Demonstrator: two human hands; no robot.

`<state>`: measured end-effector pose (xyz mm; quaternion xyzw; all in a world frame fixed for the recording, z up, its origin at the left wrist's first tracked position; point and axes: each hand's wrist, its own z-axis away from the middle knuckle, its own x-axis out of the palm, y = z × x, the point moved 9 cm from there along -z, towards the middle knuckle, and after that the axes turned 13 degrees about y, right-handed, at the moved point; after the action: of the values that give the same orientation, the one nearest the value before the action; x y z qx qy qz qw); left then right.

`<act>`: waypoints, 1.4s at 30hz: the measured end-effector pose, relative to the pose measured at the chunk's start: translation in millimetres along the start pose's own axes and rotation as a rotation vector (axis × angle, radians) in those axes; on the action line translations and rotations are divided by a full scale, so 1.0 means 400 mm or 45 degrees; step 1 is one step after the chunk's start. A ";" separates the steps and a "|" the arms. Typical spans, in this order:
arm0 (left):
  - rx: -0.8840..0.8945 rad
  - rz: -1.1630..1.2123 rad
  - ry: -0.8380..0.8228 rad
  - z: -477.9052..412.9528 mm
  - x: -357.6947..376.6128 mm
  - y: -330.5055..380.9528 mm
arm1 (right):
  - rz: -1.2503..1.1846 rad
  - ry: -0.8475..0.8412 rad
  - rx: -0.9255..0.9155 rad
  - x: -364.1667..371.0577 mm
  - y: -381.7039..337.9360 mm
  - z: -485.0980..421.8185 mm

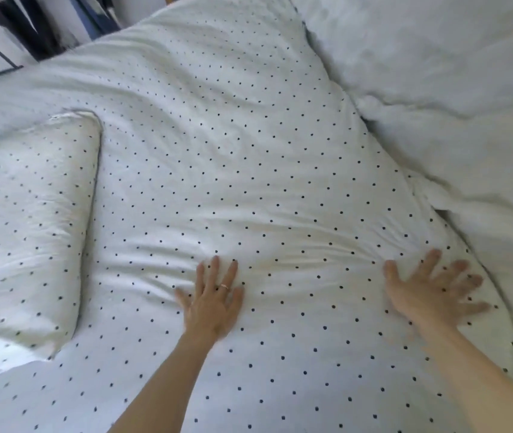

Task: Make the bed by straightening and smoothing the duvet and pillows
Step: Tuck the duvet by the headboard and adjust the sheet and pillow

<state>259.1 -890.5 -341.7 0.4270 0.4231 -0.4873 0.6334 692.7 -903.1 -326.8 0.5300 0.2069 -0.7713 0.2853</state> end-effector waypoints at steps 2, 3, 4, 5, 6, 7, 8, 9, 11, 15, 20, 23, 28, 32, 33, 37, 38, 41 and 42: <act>-0.068 0.067 0.075 0.059 0.021 -0.056 | -0.064 0.185 -0.198 -0.025 -0.109 0.068; -0.091 0.101 0.107 0.091 0.033 -0.072 | -0.085 0.292 -0.418 -0.029 -0.180 0.138; -0.099 0.132 0.141 0.117 0.039 -0.079 | -0.136 0.366 -0.676 -0.023 -0.255 0.233; -0.093 0.152 0.173 0.145 0.046 -0.080 | -0.167 0.396 -0.945 0.005 -0.311 0.341; -0.083 0.164 0.211 0.174 0.053 -0.081 | -0.161 0.385 -1.187 0.059 -0.339 0.450; -0.075 0.175 0.236 0.204 0.063 -0.082 | -0.108 0.354 -1.373 0.129 -0.330 0.537; -0.081 0.170 0.231 0.237 0.084 -0.088 | -0.010 0.327 -1.462 0.203 -0.283 0.583; -0.072 0.138 0.198 0.280 0.109 -0.090 | 0.086 0.306 -1.425 0.268 -0.199 0.591; -0.025 0.067 0.091 0.368 0.172 -0.079 | 0.204 0.228 -1.182 0.337 0.007 0.542; -0.045 -0.039 -0.016 0.442 0.217 -0.062 | 0.230 0.130 -0.778 0.286 0.243 0.457; -0.165 -0.131 -0.157 0.446 0.156 0.048 | -0.728 0.172 0.590 0.154 0.464 0.347; -0.036 -0.042 -0.208 0.462 0.131 0.171 | -1.106 -0.072 1.242 0.229 0.556 0.328; 0.379 0.025 -0.271 0.505 0.103 0.381 | -1.705 -0.492 1.245 0.306 0.545 0.304; 0.761 0.097 -0.206 0.581 0.025 0.563 | -1.839 -0.466 1.051 0.184 0.525 0.332; 0.820 0.098 -0.179 0.601 -0.004 0.606 | -1.859 -0.420 0.990 0.129 0.516 0.351; 0.774 0.093 -0.265 0.659 -0.115 0.726 | -1.902 -0.447 0.637 -0.090 0.447 0.453; 0.712 0.106 -0.250 0.657 -0.155 0.739 | -1.920 -0.460 0.545 -0.141 0.425 0.469; 0.536 0.154 -0.113 0.629 -0.318 0.728 | -1.899 -0.456 0.364 -0.304 0.376 0.493; 0.497 0.175 -0.090 0.622 -0.377 0.707 | -1.908 -0.473 0.408 -0.346 0.366 0.503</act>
<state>540.5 -1044.0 -92.7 0.5520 0.2680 -0.5304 0.5849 686.5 -1107.6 -129.0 0.1462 0.3444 -0.8544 -0.3606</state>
